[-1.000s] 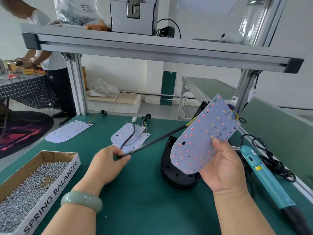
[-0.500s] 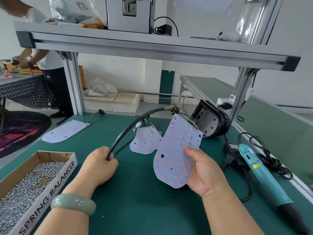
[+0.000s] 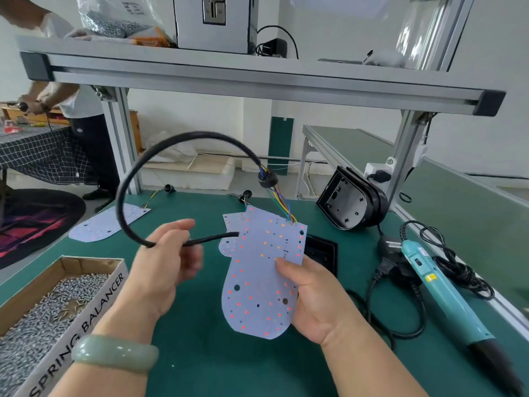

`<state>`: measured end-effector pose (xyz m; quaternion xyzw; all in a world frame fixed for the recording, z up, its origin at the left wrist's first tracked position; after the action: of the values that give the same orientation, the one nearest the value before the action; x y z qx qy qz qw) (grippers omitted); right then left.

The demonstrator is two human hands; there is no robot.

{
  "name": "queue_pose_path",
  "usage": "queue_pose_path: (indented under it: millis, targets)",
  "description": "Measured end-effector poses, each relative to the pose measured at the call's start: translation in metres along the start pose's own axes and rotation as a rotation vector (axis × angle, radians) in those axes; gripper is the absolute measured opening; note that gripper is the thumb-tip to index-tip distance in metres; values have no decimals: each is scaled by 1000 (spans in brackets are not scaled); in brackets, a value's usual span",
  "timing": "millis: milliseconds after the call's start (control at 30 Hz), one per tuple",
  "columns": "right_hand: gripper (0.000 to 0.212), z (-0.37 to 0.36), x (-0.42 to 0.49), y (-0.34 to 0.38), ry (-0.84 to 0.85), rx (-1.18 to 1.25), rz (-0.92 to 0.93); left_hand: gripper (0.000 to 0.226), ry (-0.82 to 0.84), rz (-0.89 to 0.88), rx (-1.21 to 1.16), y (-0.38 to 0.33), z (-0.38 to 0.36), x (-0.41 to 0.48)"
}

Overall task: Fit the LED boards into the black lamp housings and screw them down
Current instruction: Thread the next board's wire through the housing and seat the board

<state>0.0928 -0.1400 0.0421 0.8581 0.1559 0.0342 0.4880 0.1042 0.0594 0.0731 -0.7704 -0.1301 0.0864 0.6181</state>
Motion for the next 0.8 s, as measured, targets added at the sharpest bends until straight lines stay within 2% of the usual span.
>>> queue_pose_path:
  millis: [67,133,167,233,267,333,367,400,433,500,567,633,800]
  targets:
    - [25,-7,-1,-6,17,-32,-1,32,245,147,-4,14,-31,-14]
    - [29,-14,-2,-10,26,-101,6,39,444,222,22,27,-53,-29]
    - [32,-15,-2,-10,19,-138,19,35,473,214,51,30,-57,-32]
    - [31,-16,-4,0,-25,-262,107,25,402,155,94,29,-53,-26]
    - [25,-11,-6,12,-93,-388,202,25,342,122,84,27,-48,-21]
    - [9,14,-18,52,-402,-717,451,27,262,96,5,24,-40,-15]
    - [17,28,-29,71,-589,-874,548,25,237,92,-40,22,-37,-12]
    - [34,42,-35,82,-733,-988,572,25,215,88,-83,20,-34,-10]
    - [50,58,-35,84,-811,-1064,499,25,197,83,-126,19,-32,-9]
    - [70,86,-24,70,-814,-1136,214,28,188,65,-203,17,-31,-6]
    - [62,99,-14,49,-745,-1157,4,28,221,33,-262,13,-35,-8]
    - [53,105,-14,47,-764,-1149,-20,27,248,-8,-319,8,-37,-10]
    - [61,113,-17,51,-837,-893,70,30,331,-65,-445,0,-43,-13]
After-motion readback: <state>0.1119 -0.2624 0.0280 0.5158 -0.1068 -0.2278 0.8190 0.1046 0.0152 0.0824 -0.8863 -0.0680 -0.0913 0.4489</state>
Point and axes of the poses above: each hand's wrist, its own x-axis towards the middle knuckle, its own z-axis out of the back of the hand, y = z × x, the point moved 10 cm from there along x, towards the middle knuckle, and after that the axes turned 1 degree about -y, right-handed, at the moved point
